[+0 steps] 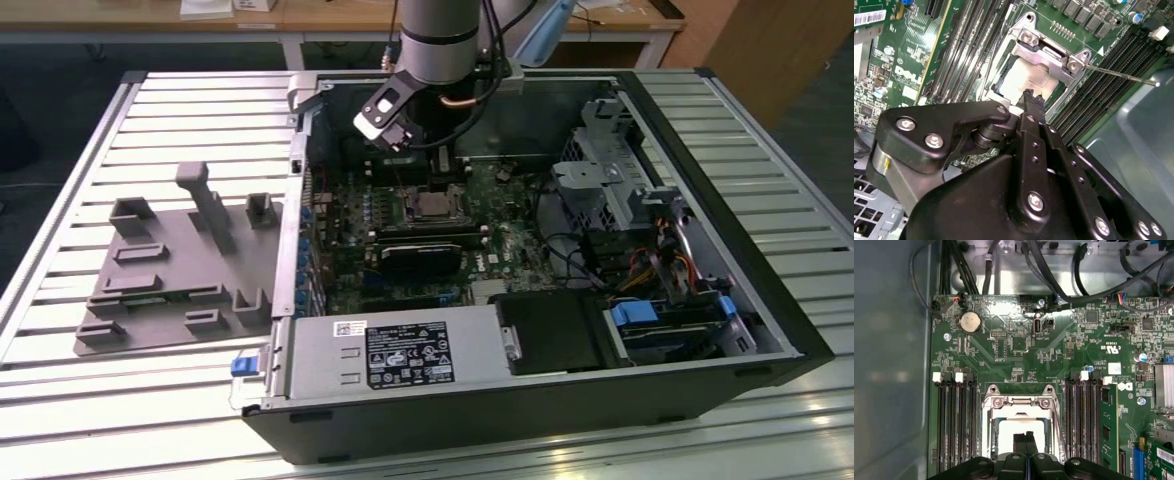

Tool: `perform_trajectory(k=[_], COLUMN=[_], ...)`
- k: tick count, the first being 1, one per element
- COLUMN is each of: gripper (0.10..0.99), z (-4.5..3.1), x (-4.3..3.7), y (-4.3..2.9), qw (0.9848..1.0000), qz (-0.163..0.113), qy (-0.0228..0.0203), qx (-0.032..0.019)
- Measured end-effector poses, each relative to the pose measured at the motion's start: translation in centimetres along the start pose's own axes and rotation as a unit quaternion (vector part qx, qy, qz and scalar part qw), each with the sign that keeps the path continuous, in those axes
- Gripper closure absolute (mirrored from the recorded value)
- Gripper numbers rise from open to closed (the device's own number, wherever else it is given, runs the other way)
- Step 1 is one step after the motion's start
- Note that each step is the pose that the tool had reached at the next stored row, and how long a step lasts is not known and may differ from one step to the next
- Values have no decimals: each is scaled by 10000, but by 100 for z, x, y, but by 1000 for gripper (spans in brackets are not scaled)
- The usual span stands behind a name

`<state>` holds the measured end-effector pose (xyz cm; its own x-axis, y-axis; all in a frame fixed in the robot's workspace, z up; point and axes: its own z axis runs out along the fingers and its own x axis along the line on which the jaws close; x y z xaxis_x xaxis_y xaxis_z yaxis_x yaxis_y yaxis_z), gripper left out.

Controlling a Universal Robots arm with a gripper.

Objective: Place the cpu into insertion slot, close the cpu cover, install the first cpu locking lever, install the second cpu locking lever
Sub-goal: 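Close the cpu cover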

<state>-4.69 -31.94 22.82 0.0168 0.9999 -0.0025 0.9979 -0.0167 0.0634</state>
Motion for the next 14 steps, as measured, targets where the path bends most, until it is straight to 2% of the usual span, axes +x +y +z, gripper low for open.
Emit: perform_trajectory(k=[6, 10, 14], gripper=[984, 984, 984], z=[0, 0, 1], x=[0, -1, -1], y=[-1, -1, -1], qw=[10000, 9995, 9977], qz=[-15, -319, -681], qy=[1, 17, 35], qx=[-1, -1, -2])
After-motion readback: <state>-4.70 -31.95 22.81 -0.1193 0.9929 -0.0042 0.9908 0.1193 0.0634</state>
